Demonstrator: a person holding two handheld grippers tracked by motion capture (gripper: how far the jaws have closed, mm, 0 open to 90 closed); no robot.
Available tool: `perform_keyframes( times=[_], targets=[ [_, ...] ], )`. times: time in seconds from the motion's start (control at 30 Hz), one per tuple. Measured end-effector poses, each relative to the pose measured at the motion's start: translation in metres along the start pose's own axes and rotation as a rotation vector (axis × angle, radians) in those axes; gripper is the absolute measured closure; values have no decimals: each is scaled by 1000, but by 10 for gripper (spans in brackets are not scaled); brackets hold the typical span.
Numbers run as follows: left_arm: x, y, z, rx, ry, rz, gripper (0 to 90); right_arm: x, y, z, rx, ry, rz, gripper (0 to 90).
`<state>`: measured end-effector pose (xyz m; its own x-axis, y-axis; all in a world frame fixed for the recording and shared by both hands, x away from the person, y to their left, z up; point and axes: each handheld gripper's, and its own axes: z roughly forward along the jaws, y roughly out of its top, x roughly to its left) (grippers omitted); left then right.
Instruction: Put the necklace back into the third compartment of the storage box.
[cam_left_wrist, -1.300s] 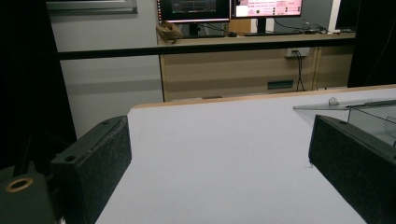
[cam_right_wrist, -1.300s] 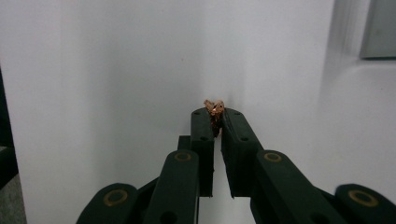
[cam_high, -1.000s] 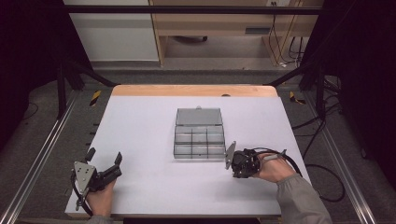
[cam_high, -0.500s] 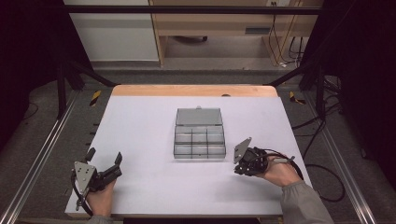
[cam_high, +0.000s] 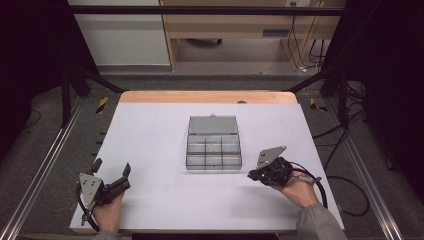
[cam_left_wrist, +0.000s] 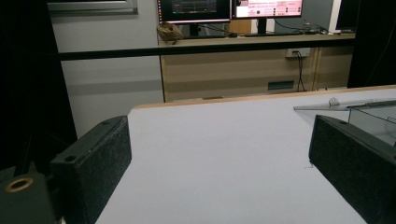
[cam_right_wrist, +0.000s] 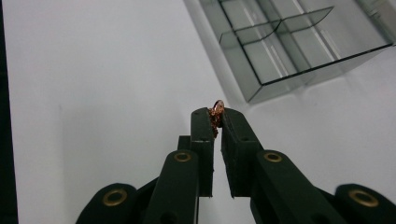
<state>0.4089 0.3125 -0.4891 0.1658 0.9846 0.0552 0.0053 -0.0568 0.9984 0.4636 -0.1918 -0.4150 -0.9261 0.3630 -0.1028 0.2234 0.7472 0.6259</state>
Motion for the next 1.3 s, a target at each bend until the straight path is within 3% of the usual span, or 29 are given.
perform_keyframes(
  times=[0.13,0.2,0.23,0.3,0.47,0.5,0.63,0.87,1.17,1.3],
  targets=[
    [0,0,0,1,0,1,56,-1,-2,-3,-42,-28,28,835],
    [0,0,0,0,0,1,56,-3,-2,-7,-84,-74,57,835],
    [0,0,0,0,0,1,56,-3,-2,-7,-84,-74,57,835],
    [0,0,0,1,0,1,56,-5,-1,-10,-132,-101,89,835],
    [0,0,0,0,0,0,56,-8,0,-12,-191,-132,127,835],
    [0,0,0,1,0,0,56,-10,1,-13,-227,-154,151,835],
    [0,0,0,1,0,0,56,-11,2,-13,-272,-167,172,835],
    [0,0,0,2,0,0,56,-13,3,-9,-275,-170,186,835],
    [0,0,0,4,0,2,56,-11,4,-9,-234,-160,161,835],
    [0,0,0,3,0,2,56,-11,3,-13,-258,-162,167,834]
  ],
)
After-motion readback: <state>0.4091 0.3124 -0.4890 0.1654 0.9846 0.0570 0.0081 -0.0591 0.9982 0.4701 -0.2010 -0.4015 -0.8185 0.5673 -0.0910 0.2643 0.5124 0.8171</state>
